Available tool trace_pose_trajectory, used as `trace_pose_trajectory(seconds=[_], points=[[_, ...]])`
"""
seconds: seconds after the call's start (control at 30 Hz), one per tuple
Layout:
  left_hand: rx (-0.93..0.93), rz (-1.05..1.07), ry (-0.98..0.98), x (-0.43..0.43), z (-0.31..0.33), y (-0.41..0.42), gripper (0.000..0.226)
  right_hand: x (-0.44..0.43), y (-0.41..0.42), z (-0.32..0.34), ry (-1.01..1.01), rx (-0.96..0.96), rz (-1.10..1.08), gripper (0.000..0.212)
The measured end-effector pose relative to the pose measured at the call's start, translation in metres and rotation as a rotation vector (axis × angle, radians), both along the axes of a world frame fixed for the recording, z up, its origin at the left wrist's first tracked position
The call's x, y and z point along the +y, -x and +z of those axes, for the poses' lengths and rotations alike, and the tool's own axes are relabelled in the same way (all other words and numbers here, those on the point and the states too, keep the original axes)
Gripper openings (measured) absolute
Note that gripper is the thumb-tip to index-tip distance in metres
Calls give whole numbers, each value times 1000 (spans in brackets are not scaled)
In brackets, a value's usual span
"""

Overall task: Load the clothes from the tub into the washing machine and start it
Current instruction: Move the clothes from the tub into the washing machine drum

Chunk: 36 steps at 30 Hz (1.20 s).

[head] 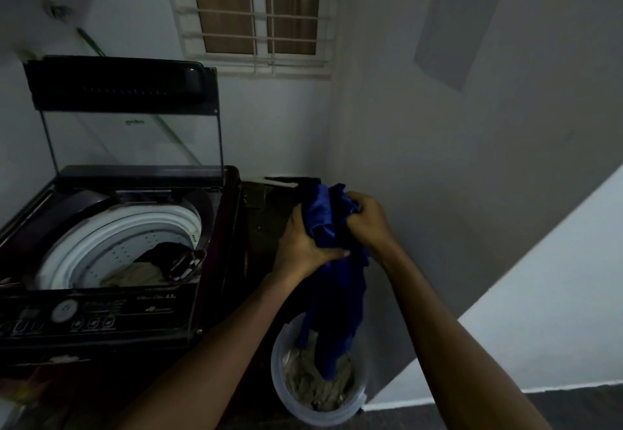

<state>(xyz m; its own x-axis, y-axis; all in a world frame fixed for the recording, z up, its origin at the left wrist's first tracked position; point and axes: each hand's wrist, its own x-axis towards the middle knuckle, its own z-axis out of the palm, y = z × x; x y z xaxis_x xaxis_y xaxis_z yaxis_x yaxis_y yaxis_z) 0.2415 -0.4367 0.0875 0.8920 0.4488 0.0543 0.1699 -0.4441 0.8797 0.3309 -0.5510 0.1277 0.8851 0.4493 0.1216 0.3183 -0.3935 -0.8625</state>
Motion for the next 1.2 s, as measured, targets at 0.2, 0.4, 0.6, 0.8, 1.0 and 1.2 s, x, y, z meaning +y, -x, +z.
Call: trace_pose_trajectory(seconds=[0.2, 0.4, 0.6, 0.8, 1.0, 1.2], points=[[-74, 273, -110, 3, 9, 3, 79, -16, 9, 11, -198, 303, 254, 47], [-157, 404, 107, 9, 35, -8, 65, -46, 36, -53, -81, 285, 143, 95], [-205, 457, 411, 10, 48, -10, 34, -27, 52, -112, 5, 248, 24, 44], [-74, 424, -53, 36, 48, 6, 72, -46, 18, -70, -208, 97, -265, 29], [-22, 285, -244, 27, 46, 2, 68, -4, 4, -16, -149, -204, -183, 37], [-91, 320, -195, 66, 53, 6, 60, 49, 16, 7, -115, -323, -91, 40]])
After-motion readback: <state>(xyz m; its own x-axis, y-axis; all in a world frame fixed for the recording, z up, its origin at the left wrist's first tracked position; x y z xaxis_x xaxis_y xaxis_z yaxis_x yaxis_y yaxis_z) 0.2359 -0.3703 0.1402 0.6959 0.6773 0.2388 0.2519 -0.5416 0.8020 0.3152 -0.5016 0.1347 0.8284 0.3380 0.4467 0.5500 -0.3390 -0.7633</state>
